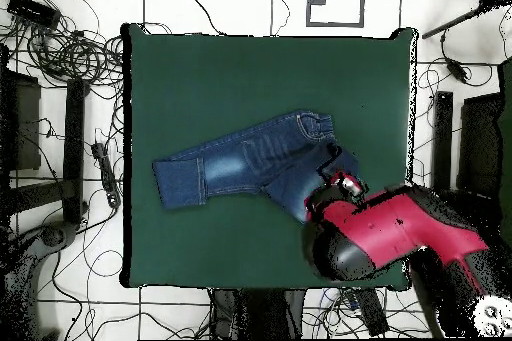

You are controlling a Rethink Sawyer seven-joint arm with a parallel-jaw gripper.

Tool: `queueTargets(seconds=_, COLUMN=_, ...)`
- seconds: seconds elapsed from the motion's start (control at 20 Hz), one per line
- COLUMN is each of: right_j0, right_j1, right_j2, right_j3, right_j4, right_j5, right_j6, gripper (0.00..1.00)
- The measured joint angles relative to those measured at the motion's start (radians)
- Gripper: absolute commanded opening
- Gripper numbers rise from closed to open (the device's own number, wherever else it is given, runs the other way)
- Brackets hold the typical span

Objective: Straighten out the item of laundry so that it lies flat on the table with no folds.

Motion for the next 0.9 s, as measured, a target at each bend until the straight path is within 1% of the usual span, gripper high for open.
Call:
queueTargets(seconds=0.1, right_j0=0.021, right_j1=0.025, right_j2=-0.002, right_j3=-0.001, right_j4=-0.02, right_j5=0.048, right_j6=-0.039, gripper=0.0)
queueTargets(seconds=0.2, right_j0=0.053, right_j1=0.073, right_j2=-0.002, right_j3=-0.002, right_j4=-0.031, right_j5=0.133, right_j6=-0.14, gripper=0.0)
queueTargets(seconds=0.35, right_j0=0.063, right_j1=0.107, right_j2=0.005, right_j3=-0.002, right_j4=-0.032, right_j5=0.167, right_j6=-0.235, gripper=0.0)
queueTargets(seconds=0.4, right_j0=0.066, right_j1=0.138, right_j2=0.02, right_j3=-0.002, right_j4=-0.033, right_j5=0.176, right_j6=-0.351, gripper=0.0)
queueTargets(seconds=0.45, right_j0=0.066, right_j1=0.144, right_j2=0.024, right_j3=-0.003, right_j4=-0.033, right_j5=0.176, right_j6=-0.375, gripper=0.0)
queueTargets(seconds=0.5, right_j0=0.068, right_j1=0.155, right_j2=0.031, right_j3=-0.003, right_j4=-0.034, right_j5=0.176, right_j6=-0.427, gripper=0.0)
queueTargets(seconds=0.6, right_j0=0.077, right_j1=0.18, right_j2=0.044, right_j3=-0.003, right_j4=-0.036, right_j5=0.176, right_j6=-0.575, gripper=0.0)
queueTargets(seconds=0.8, right_j0=0.105, right_j1=0.202, right_j2=0.067, right_j3=-0.003, right_j4=-0.037, right_j5=0.177, right_j6=-0.854, gripper=0.0)
queueTargets(seconds=0.85, right_j0=0.114, right_j1=0.203, right_j2=0.082, right_j3=-0.003, right_j4=-0.037, right_j5=0.179, right_j6=-0.963, gripper=0.0)
queueTargets(seconds=0.9, right_j0=0.117, right_j1=0.203, right_j2=0.09, right_j3=-0.003, right_j4=-0.036, right_j5=0.18, right_j6=-1.01, gripper=0.0)
